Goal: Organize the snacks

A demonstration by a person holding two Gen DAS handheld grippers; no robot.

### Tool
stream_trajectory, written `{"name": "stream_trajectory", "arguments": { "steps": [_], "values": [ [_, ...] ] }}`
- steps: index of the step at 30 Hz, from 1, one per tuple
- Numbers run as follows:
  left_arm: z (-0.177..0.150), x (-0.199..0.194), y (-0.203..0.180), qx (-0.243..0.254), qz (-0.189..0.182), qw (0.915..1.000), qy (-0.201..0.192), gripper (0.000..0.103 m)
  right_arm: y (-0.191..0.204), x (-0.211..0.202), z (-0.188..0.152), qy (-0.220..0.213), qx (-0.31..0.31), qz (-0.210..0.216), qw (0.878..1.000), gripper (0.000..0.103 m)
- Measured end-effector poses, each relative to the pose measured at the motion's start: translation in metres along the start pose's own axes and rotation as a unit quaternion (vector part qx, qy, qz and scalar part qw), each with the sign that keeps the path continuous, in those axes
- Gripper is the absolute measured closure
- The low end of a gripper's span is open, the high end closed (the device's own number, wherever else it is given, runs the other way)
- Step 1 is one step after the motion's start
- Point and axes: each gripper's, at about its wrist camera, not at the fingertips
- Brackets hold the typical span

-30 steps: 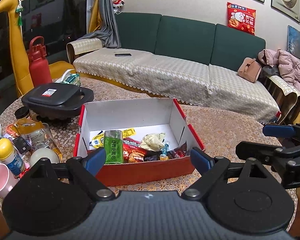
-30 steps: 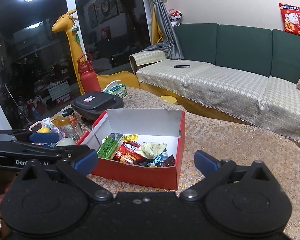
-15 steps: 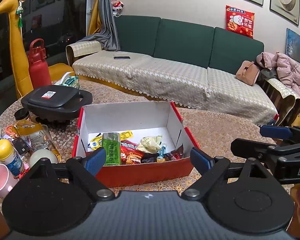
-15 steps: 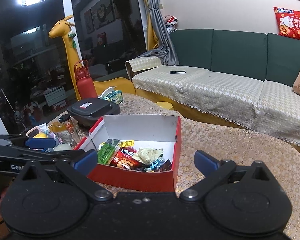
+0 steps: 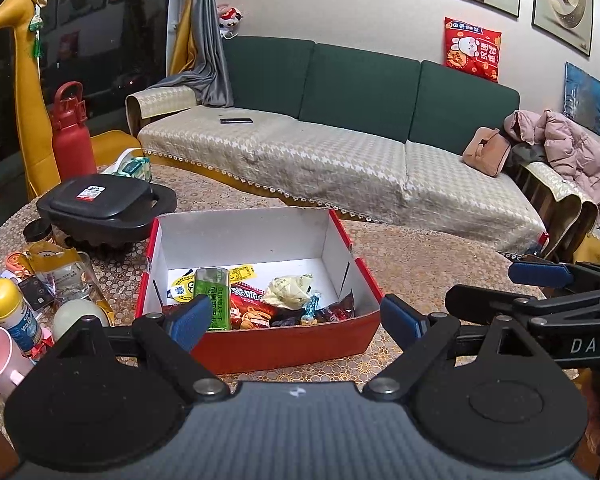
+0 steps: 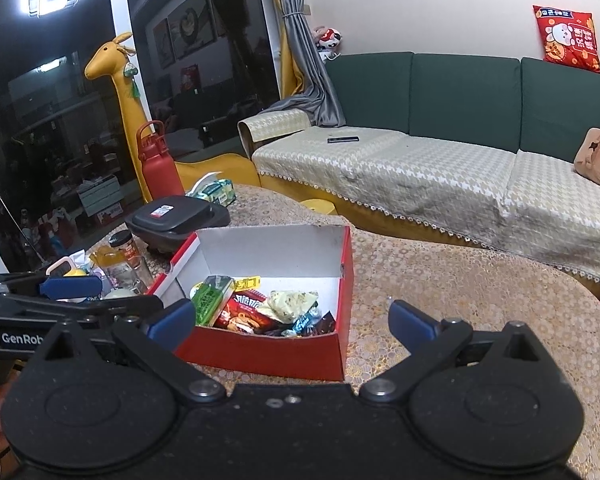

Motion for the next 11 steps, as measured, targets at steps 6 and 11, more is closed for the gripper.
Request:
{"name": "stream_trajectory", "arguments": {
  "steps": [6, 11],
  "values": [
    [-0.004, 0.002, -0.002, -0.005, -0.001, 0.9999, 0.009, 0.012, -0.003, -0.002, -0.004, 0.004, 0.006, -0.002, 1.000, 0.001],
    [-0.011, 0.005, -0.006, -0.004, -0.004, 0.9998, 0.021, 0.011, -0.009, -0.001, -0.009, 0.012, 0.013, -0.008, 1.000, 0.001]
  ]
}}
Point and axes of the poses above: each gripper's, at about its wrist camera, not at the fingertips, and x roughly the way its jaws point, y to its left, z to its top, and after that the axes turned 6 degrees about x, right-handed
